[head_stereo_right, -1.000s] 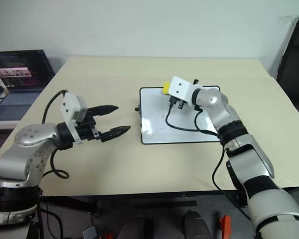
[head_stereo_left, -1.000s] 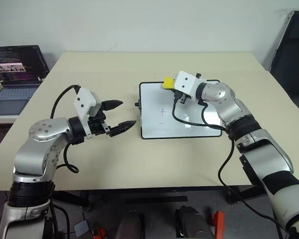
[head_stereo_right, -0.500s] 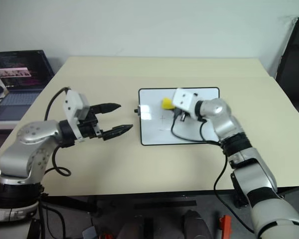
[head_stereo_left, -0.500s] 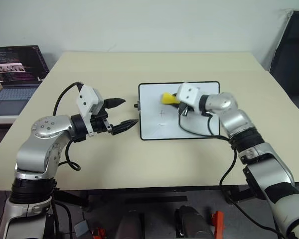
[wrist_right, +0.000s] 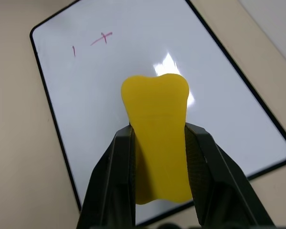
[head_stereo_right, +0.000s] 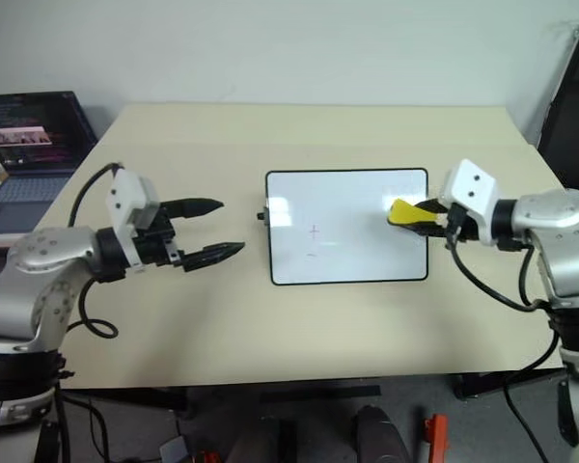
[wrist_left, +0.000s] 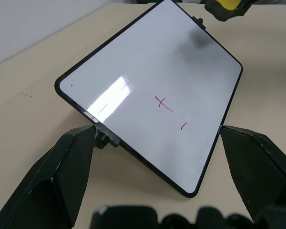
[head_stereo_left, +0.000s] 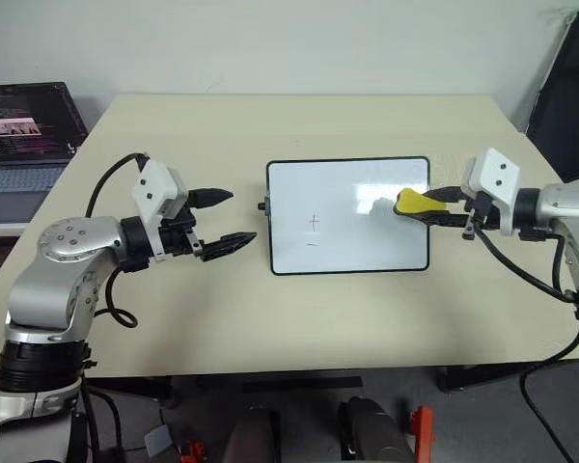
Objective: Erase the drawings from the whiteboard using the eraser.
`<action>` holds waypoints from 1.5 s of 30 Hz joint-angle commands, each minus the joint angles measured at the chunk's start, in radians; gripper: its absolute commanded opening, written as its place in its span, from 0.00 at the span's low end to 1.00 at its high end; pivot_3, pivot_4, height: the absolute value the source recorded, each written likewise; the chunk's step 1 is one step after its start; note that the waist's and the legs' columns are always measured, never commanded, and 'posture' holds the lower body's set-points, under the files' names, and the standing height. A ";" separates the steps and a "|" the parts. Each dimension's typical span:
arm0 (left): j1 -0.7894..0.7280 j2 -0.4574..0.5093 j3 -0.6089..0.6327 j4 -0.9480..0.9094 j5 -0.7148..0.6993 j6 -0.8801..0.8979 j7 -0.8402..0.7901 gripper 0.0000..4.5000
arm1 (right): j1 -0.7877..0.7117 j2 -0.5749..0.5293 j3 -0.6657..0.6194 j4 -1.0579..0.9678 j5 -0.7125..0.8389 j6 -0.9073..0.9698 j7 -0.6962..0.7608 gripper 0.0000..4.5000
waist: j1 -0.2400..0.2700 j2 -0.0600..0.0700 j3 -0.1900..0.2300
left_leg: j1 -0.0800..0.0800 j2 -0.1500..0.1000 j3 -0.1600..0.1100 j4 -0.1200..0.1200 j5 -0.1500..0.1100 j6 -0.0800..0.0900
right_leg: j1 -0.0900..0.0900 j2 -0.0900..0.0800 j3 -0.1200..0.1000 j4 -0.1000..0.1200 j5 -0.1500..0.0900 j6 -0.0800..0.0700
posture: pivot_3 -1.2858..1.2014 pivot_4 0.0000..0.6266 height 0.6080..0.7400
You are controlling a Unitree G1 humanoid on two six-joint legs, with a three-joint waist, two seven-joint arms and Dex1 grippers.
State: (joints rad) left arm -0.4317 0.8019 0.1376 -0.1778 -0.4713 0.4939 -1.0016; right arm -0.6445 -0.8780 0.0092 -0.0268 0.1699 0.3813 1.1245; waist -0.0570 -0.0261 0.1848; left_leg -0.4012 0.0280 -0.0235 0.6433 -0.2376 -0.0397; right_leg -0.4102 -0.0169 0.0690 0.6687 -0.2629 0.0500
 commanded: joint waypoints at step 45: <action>0.055 0.024 0.029 -0.031 -0.019 -0.001 -0.009 1.00 | -0.280 0.464 0.412 0.547 -0.400 -0.408 -0.300 0.24 | 0.000 -0.001 -0.001 | 0.002 0.000 -0.001 0.001 0.000 0.000 | 0.004 0.000 -0.002 -0.001 0.002 0.000 | 0.52 0.24 1.00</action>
State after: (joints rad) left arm -0.3764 0.8208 0.1433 -0.1699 -0.4730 0.4953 -1.0140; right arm -0.9451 -0.4137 0.3904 0.4827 -0.1852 -0.0231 0.8232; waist -0.0566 -0.0272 0.1842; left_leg -0.3981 0.0284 -0.0250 0.6447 -0.2375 -0.0401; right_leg -0.4056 -0.0170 0.0674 0.6679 -0.2608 0.0500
